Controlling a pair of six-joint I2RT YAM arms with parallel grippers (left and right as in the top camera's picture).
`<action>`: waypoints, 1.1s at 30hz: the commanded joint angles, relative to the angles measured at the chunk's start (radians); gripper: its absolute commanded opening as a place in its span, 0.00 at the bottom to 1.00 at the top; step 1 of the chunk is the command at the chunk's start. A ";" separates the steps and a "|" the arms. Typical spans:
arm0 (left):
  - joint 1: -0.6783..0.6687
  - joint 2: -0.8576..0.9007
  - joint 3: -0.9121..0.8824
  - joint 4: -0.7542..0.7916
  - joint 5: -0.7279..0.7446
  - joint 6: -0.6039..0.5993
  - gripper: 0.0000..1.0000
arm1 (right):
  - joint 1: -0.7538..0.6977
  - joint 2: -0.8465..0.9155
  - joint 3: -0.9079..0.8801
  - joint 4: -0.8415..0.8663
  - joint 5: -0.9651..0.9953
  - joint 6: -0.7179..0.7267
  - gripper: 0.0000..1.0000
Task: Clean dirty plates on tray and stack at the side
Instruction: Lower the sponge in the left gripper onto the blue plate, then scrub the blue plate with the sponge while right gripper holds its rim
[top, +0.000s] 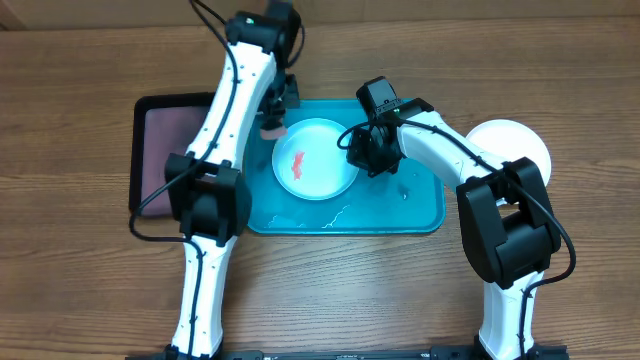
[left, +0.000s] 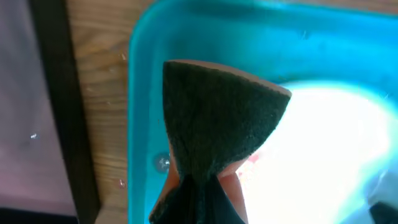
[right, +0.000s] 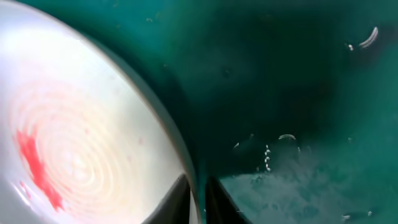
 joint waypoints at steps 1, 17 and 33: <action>-0.014 0.024 -0.002 -0.023 0.024 0.056 0.04 | -0.001 0.012 -0.018 0.014 0.011 -0.004 0.04; -0.027 0.026 -0.038 0.015 0.069 0.205 0.04 | -0.001 0.029 -0.018 0.021 0.011 -0.006 0.04; -0.085 0.026 -0.385 0.197 0.299 0.322 0.04 | -0.001 0.029 -0.018 0.024 0.011 -0.016 0.04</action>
